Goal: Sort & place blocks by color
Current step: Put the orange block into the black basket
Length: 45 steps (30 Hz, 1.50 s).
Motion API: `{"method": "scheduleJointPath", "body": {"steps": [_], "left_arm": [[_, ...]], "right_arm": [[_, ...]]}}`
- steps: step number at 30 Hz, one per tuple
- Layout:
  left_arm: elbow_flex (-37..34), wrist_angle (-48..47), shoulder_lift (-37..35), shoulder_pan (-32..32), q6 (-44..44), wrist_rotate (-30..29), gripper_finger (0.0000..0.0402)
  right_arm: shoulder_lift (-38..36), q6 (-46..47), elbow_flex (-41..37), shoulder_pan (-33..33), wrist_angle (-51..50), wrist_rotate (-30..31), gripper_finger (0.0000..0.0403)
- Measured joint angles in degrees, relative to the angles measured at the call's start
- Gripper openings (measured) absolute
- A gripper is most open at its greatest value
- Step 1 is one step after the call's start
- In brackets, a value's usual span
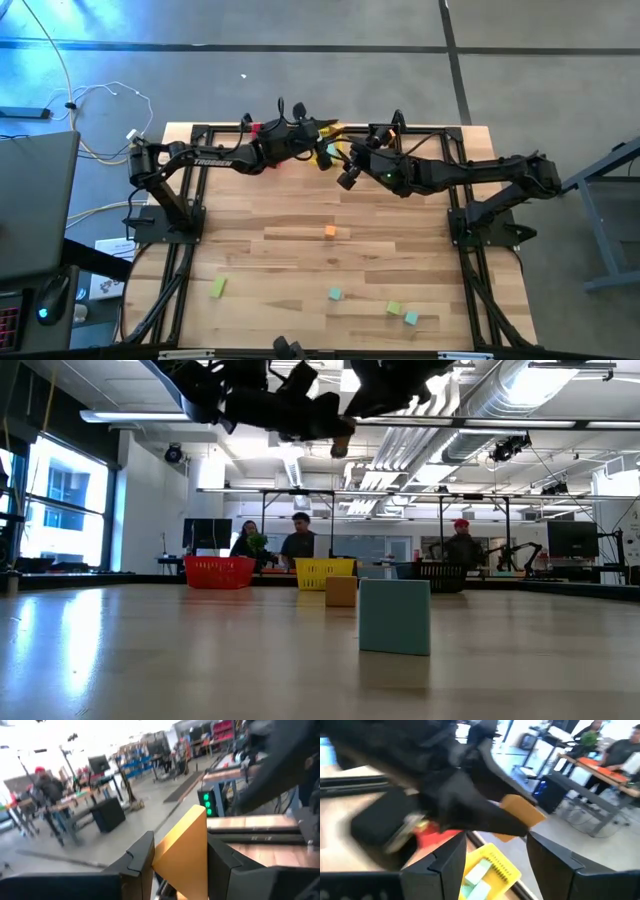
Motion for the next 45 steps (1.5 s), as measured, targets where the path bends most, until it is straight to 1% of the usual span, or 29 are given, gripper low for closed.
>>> {"method": "scheduleJointPath", "body": {"steps": [4, 11, 17, 20, 26, 30, 31, 36, 45], "left_arm": [[0.00, 3.81, -0.02, -1.10, 2.45, 0.08, 0.0100], [0.00, 10.11, -0.05, -1.40, 3.48, -1.44, 0.0101], [0.02, 12.38, -0.11, -1.40, 3.48, -1.44, 0.0103], [0.04, 13.00, -0.11, -1.47, 3.46, -1.30, 0.0102], [0.07, 14.39, -0.11, -2.50, 3.48, -1.30, 0.0104], [0.07, 14.53, -0.13, -3.16, 4.26, -1.33, 0.0105], [0.07, 14.54, -0.13, -3.26, 4.82, -1.53, 0.0104], [0.07, 14.26, -0.13, -3.65, 6.67, -4.65, 0.0106], [0.07, 14.35, -0.13, -4.20, 6.50, -4.68, 0.0105]], "right_arm": [[-0.59, -1.54, -0.02, 0.00, 3.81, 3.41, 0.0195], [-4.51, -1.61, -0.04, 0.00, 7.11, 2.93, 0.0195], [-5.76, -1.72, -0.09, -0.20, 11.37, -2.84, 0.0195], [-5.79, -2.81, -0.09, -0.37, 13.44, -3.09, 0.0195], [-5.61, -2.94, -0.09, -2.02, 14.36, -3.94, 0.0195], [-4.75, -1.94, -0.11, -3.36, 15.12, -9.24, 0.0195], [-4.68, -1.99, -0.11, -3.55, 14.97, -9.63, 0.0195], [-4.69, -2.01, -0.11, -3.93, 15.18, -10.16, 0.0195], [-4.28, -1.27, -0.11, -4.24, 16.05, -10.27, 0.0195]]}}
